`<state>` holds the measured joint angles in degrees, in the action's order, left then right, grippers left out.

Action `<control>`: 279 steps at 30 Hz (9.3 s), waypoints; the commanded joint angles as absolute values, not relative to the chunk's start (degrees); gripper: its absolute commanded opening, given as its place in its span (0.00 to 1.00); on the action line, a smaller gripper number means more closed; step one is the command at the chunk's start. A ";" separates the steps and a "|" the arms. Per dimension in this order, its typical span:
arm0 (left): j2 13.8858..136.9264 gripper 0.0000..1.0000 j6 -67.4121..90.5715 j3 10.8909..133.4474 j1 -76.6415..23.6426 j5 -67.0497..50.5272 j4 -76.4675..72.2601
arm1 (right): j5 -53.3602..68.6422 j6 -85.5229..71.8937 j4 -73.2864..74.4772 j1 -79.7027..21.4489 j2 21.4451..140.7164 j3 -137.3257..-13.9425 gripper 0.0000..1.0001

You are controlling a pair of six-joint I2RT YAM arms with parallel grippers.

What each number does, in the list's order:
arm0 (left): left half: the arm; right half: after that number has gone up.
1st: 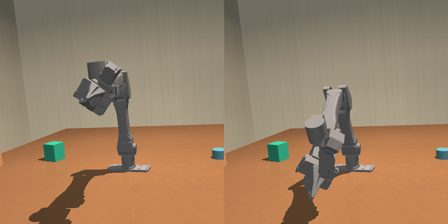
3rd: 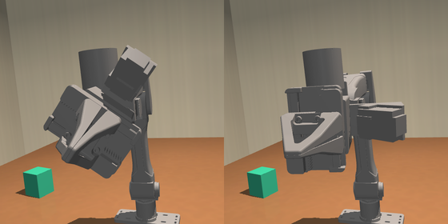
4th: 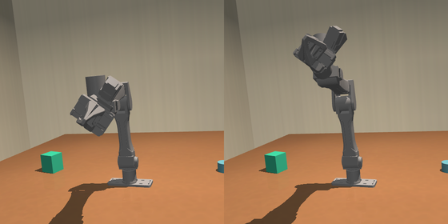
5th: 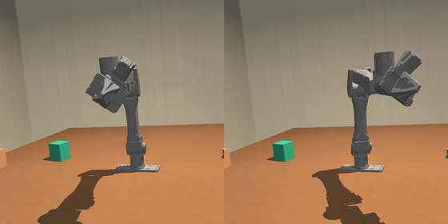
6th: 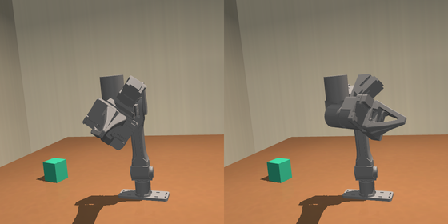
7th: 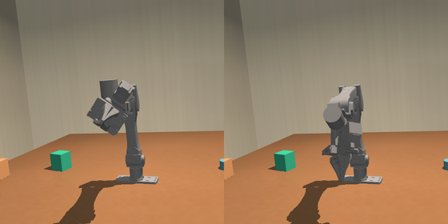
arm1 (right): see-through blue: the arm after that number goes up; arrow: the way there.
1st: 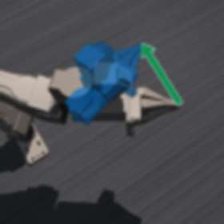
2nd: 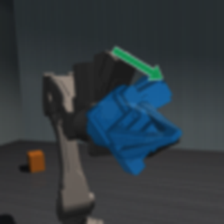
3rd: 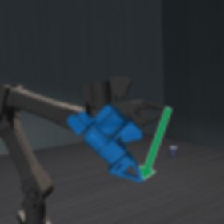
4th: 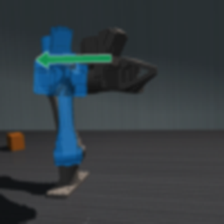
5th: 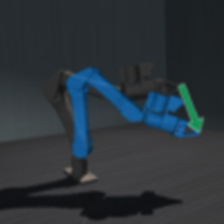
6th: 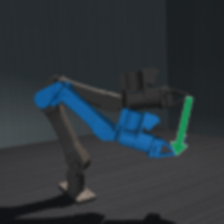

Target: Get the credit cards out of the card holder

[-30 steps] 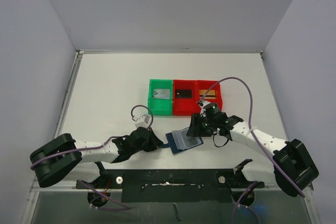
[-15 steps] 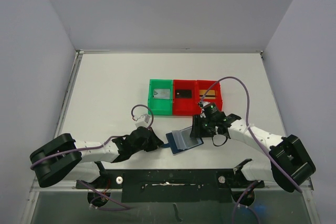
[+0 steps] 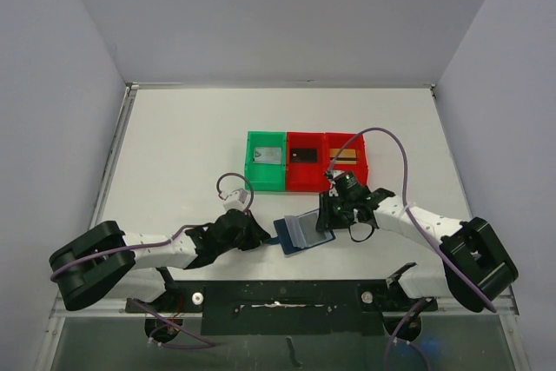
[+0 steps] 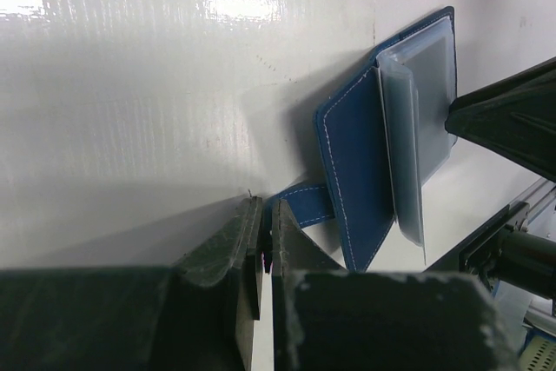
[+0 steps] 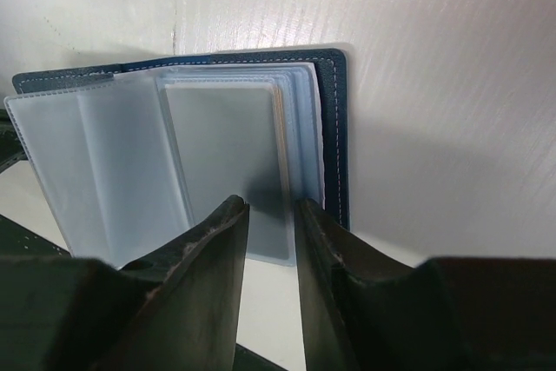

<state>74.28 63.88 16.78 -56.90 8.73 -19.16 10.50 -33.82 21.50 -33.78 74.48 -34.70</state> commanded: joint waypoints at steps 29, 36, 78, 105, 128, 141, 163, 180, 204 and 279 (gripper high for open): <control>75.41 0.00 63.19 18.11 -56.08 7.94 -21.88 | 9.10 -38.31 21.05 -40.17 68.21 -37.79 0.21; 75.23 0.00 62.75 18.85 -55.93 7.98 -20.73 | 15.57 -39.55 17.78 -40.32 67.58 -36.48 0.23; 67.39 0.44 62.09 36.89 -54.14 -1.30 -2.51 | 16.25 -57.03 9.07 -33.36 62.94 -29.56 0.37; 83.65 0.08 62.59 33.40 -55.37 -4.32 -7.21 | 23.27 -50.32 7.43 -34.47 76.98 -32.71 0.36; 87.86 0.00 61.20 34.95 -56.29 -1.36 -1.52 | 29.33 -48.46 4.22 -34.49 82.93 -35.08 0.21; 87.79 0.00 59.87 35.95 -56.20 -1.79 0.53 | 25.56 -47.03 7.64 -33.95 82.94 -36.85 0.23; 87.10 0.00 60.02 35.84 -56.16 -0.62 2.49 | 31.67 -48.16 2.20 -30.44 80.88 -32.70 0.00; 84.25 0.05 58.87 37.43 -55.25 -0.55 3.17 | 36.12 -45.94 0.84 -23.78 78.87 -28.02 0.01; 95.05 0.00 58.90 41.62 -55.54 -4.42 -3.19 | 36.32 -48.50 -3.14 -23.75 77.90 -25.75 0.04; 55.47 0.48 43.01 38.62 -27.71 -6.41 19.94 | -0.47 14.23 0.75 -31.38 58.96 -43.11 0.00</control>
